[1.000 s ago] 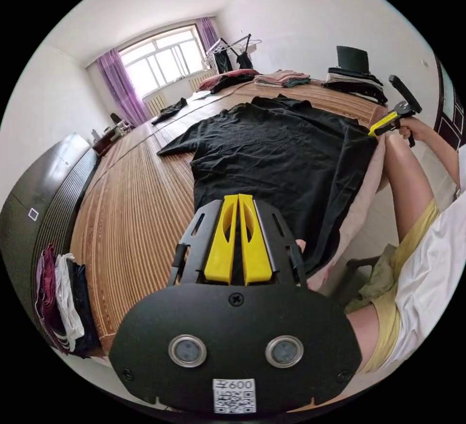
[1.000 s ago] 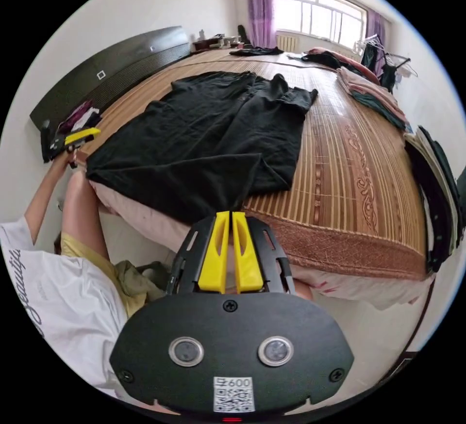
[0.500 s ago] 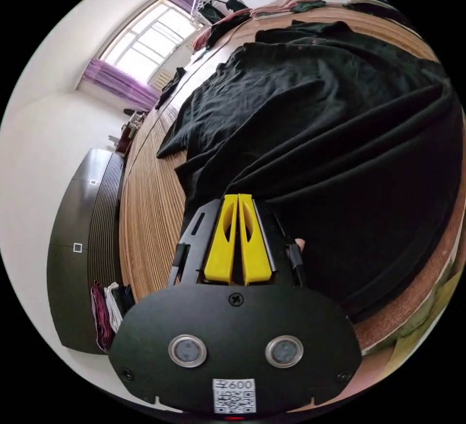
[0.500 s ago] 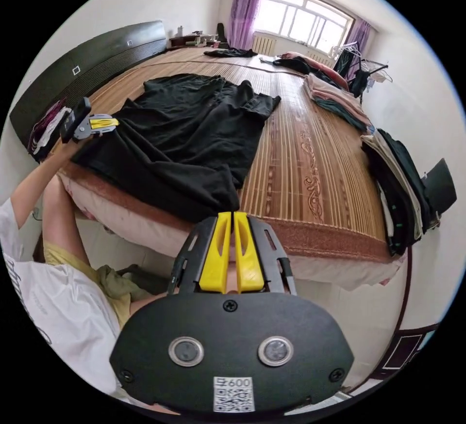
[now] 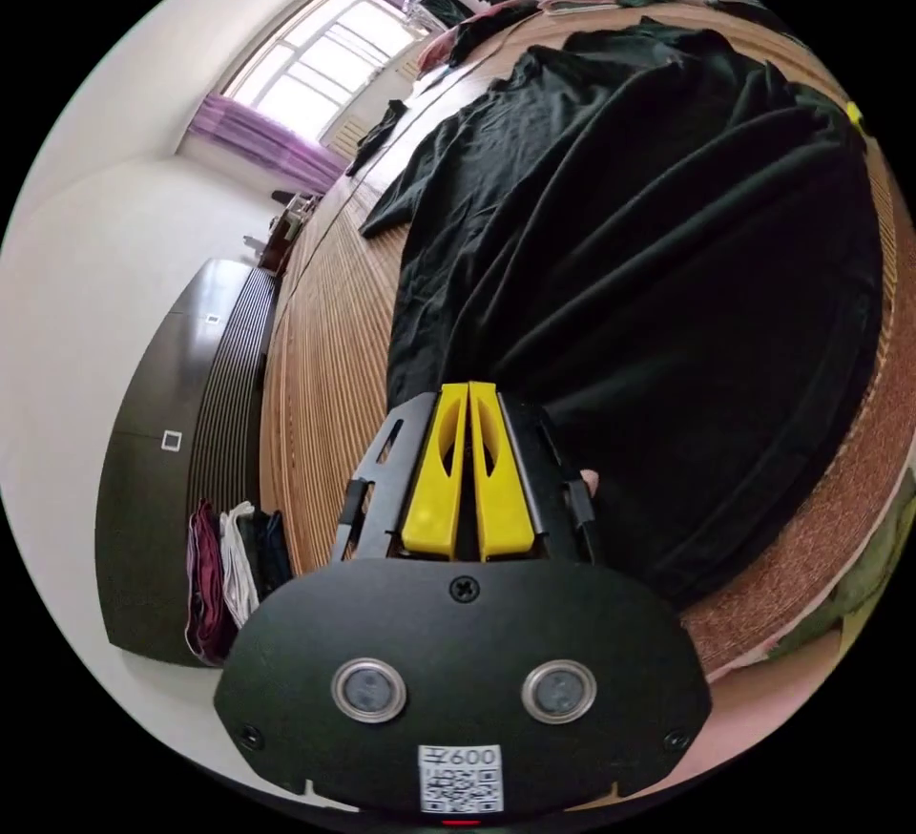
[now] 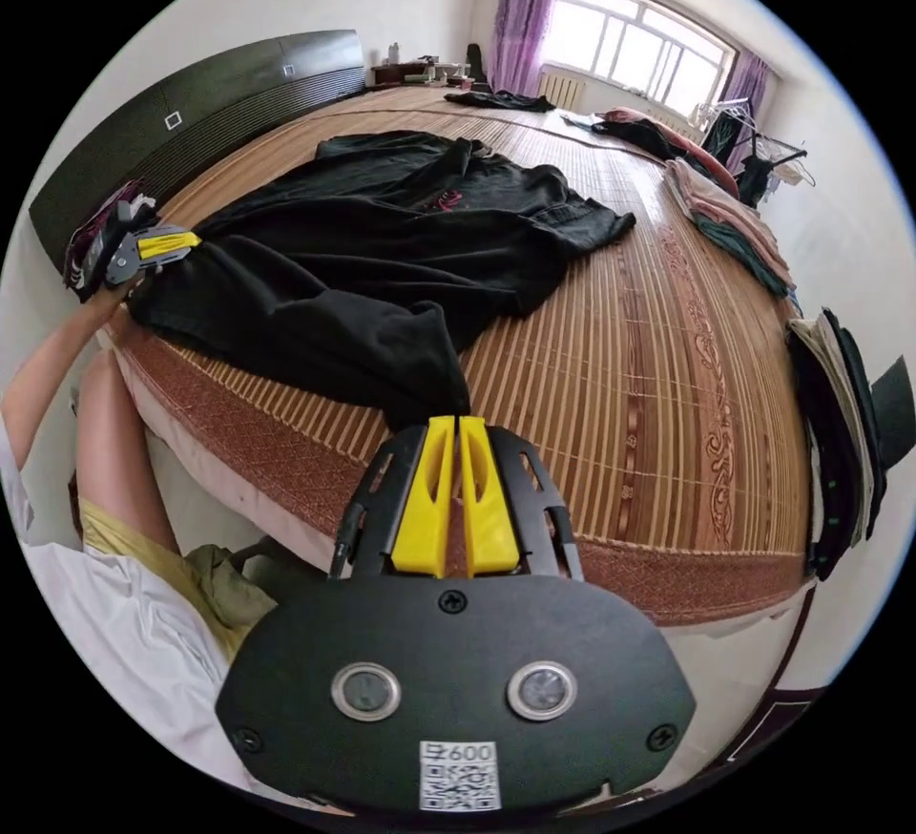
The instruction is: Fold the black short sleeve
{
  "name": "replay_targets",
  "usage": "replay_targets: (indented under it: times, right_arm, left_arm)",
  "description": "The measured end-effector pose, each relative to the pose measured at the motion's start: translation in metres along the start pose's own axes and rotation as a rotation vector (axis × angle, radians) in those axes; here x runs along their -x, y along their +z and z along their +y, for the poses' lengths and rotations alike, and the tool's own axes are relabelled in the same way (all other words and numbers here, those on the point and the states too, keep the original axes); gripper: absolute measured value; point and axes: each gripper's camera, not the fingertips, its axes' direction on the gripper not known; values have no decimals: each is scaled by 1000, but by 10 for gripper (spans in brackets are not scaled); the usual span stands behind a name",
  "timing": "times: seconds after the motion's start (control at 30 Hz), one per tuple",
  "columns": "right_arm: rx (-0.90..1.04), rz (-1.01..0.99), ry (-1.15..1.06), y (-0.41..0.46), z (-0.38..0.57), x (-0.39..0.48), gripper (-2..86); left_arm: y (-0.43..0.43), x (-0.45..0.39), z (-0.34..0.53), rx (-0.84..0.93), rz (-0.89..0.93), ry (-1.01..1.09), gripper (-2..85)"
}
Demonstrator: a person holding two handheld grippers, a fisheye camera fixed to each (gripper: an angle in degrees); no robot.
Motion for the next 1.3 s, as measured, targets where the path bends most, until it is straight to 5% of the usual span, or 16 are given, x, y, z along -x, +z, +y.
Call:
replay_targets:
  times: [0.13, 0.37, 0.53, 0.73, 0.9, 1.3]
  right_arm:
    - [-91, -147, 120, -38, 13, -56, -8]
    - [-112, 80, 288, -66, 48, -157, -8]
    - [-153, 13, 9, -31, 62, -108, -9]
    - [-185, -148, -294, 47, 44, 11, -8]
    - [-104, -59, -412, 129, 17, 68, -8]
    - [-161, -75, -374, 208, 68, -25, -8]
  left_arm:
    - [-68, 38, 55, -190, 87, -124, 11]
    - [-133, 48, 135, -192, 110, 118, 13]
    - [-158, 37, 182, -137, -24, 416, 20]
    - [-157, 49, 188, -52, 47, 372, 38]
    - [-158, 33, 188, -29, -32, 413, 27]
    - [-153, 22, 184, -32, -138, 644, 9]
